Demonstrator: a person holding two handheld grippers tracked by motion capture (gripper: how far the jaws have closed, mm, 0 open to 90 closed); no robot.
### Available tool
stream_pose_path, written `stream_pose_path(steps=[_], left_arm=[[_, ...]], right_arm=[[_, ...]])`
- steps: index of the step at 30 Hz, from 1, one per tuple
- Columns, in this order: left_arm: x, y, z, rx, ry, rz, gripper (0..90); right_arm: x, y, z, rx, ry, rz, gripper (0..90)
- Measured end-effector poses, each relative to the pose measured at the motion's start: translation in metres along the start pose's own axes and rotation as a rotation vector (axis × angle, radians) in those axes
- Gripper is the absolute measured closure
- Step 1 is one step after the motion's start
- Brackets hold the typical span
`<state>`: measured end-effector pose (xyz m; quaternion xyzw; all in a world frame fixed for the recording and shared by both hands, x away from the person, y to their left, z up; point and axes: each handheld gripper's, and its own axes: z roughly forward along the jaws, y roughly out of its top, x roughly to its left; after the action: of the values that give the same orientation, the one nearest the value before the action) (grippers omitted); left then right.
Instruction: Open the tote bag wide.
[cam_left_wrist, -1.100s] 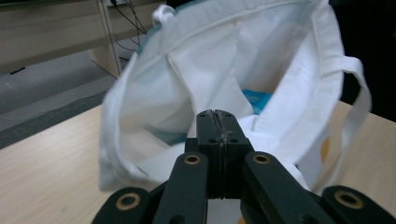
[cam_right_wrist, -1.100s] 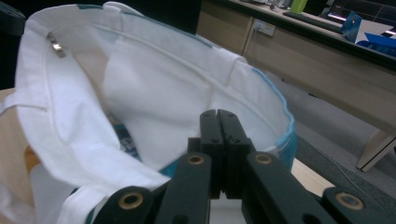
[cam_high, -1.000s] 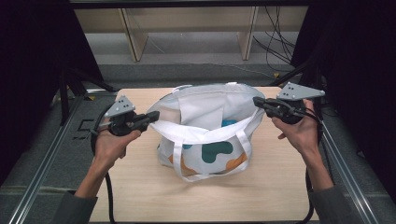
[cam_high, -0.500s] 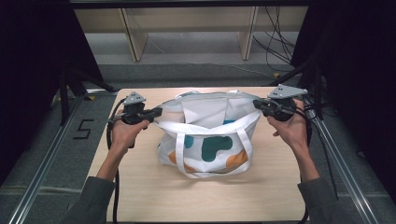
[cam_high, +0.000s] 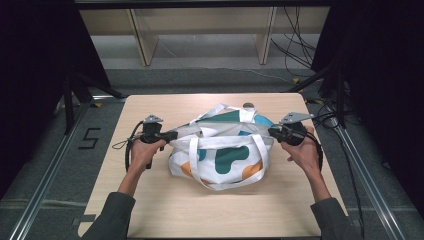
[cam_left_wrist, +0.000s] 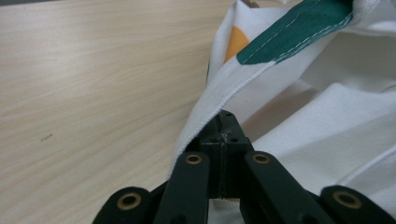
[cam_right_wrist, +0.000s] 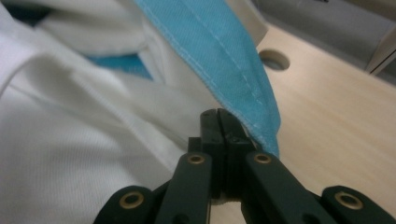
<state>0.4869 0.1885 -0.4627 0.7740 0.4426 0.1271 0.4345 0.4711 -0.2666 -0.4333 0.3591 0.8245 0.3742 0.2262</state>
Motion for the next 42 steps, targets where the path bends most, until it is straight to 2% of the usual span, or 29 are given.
stream_pose_path(steps=[1, 2, 3, 5, 7, 11, 13, 14, 15, 16, 17, 19, 20, 21, 22, 23, 25, 27, 28, 29, 31, 32, 33, 34, 35, 37, 38, 41, 42], left_arm=[[-0.001, -0.002, 0.003, 0.007, 0.008, 0.001, 89.6], [0.000, -0.004, 0.004, 0.030, 0.015, 0.005, 89.6], [0.000, -0.004, 0.004, 0.030, 0.015, 0.005, 89.7], [0.000, -0.007, 0.007, 0.032, 0.024, 0.008, 89.7], [-0.002, -0.008, 0.007, 0.039, 0.037, 0.016, 89.7], [-0.006, -0.007, 0.001, 0.027, 0.050, 0.034, 89.5], [-0.010, 0.002, -0.009, -0.017, 0.029, 0.015, 88.9], [-0.010, 0.002, -0.009, -0.017, 0.029, 0.015, 88.4], [-0.014, 0.010, -0.016, -0.045, 0.009, 0.020, 88.4], [-0.014, 0.010, -0.016, -0.045, 0.009, 0.020, 88.3], [-0.020, 0.018, -0.022, -0.074, 0.002, 0.035, 88.3], [-0.024, 0.021, -0.024, -0.085, -0.001, 0.051, 88.3], [-0.028, 0.023, -0.024, -0.090, -0.009, 0.061, 88.3], [-0.034, 0.026, -0.024, -0.090, -0.014, 0.066, 88.4], [-0.044, 0.034, -0.022, -0.094, -0.029, 0.089, 88.5], [-0.044, 0.034, -0.022, -0.094, -0.029, 0.089, 88.6], [-0.054, 0.043, -0.018, -0.084, -0.038, 0.128, 88.6], [-0.062, 0.052, -0.012, -0.058, -0.044, 0.165, 88.3], [-0.067, 0.057, -0.008, -0.062, -0.061, 0.156, 88.2], [-0.071, 0.061, -0.005, -0.055, -0.066, 0.162, 88.4], [-0.079, 0.067, 0.001, -0.053, -0.091, 0.179, 88.5], [-0.083, 0.069, 0.004, -0.052, -0.112, 0.174, 88.5], [-0.087, 0.071, 0.007, -0.053, -0.138, 0.163, 88.4], [-0.090, 0.072, 0.010, -0.043, -0.181, 0.151, 88.4], [-0.092, 0.073, 0.014, -0.031, -0.193, 0.160, 88.4], [-0.093, 0.074, 0.025, 0.025, -0.148, 0.183, 88.8], [-0.089, 0.074, 0.037, 0.081, -0.145, 0.179, 88.9], [-0.084, 0.074, 0.045, 0.104, -0.117, 0.171, 89.1], [-0.081, 0.075, 0.049, 0.128, -0.091, 0.180, 89.2]], right_arm=[[0.003, -0.012, 0.008, 0.037, 0.000, 0.002, 90.0], [0.004, -0.017, 0.011, 0.072, 0.023, 0.016, 90.0], [0.004, -0.017, 0.011, 0.072, 0.023, 0.016, 90.0], [0.007, -0.027, 0.019, 0.079, 0.065, 0.069, 90.0], [0.014, -0.031, 0.024, 0.126, 0.065, 0.060, 90.0], [0.013, -0.023, 0.019, 0.125, 0.037, 0.033, 90.0], [0.012, -0.011, 0.004, 0.074, 0.013, 0.022, 90.0], [0.010, -0.005, -0.003, 0.045, 0.014, 0.011, 90.0], [0.010, 0.002, -0.012, 0.016, 0.016, 0.016, 90.0], [0.010, 0.002, -0.012, 0.016, 0.016, 0.016, 90.0], [0.012, 0.015, -0.027, -0.045, 0.027, 0.018, 90.0], [0.020, 0.027, -0.040, -0.096, 0.047, 0.003, 90.0], [0.020, 0.027, -0.040, -0.096, 0.047, 0.003, 90.0], [0.026, 0.033, -0.043, -0.123, 0.050, -0.011, 90.0], [0.037, 0.043, -0.043, -0.166, 0.079, -0.075, 90.0], [0.037, 0.043, -0.043, -0.166, 0.079, -0.075, 90.0], [0.052, 0.052, -0.039, -0.167, 0.117, -0.090, 90.0], [0.064, 0.060, -0.030, -0.155, 0.155, -0.116, 90.0], [0.069, 0.065, -0.025, -0.132, 0.165, -0.130, 90.0], [0.074, 0.068, -0.017, -0.132, 0.166, -0.141, 90.0], [0.078, 0.075, -0.004, -0.095, 0.168, -0.158, 90.0], [0.080, 0.077, 0.003, -0.085, 0.159, -0.161, 90.0], [0.079, 0.080, 0.013, -0.041, 0.161, -0.167, 90.0], [0.079, 0.080, 0.013, -0.041, 0.161, -0.167, 90.0], [0.077, 0.081, 0.022, 0.001, 0.151, -0.178, 90.0], [0.077, 0.078, 0.029, 0.025, 0.154, -0.174, 90.0], [0.077, 0.076, 0.031, 0.051, 0.161, -0.169, 90.0], [0.078, 0.072, 0.032, 0.089, 0.191, -0.183, 90.0], [0.082, 0.066, 0.028, 0.114, 0.227, -0.196, 90.0]])
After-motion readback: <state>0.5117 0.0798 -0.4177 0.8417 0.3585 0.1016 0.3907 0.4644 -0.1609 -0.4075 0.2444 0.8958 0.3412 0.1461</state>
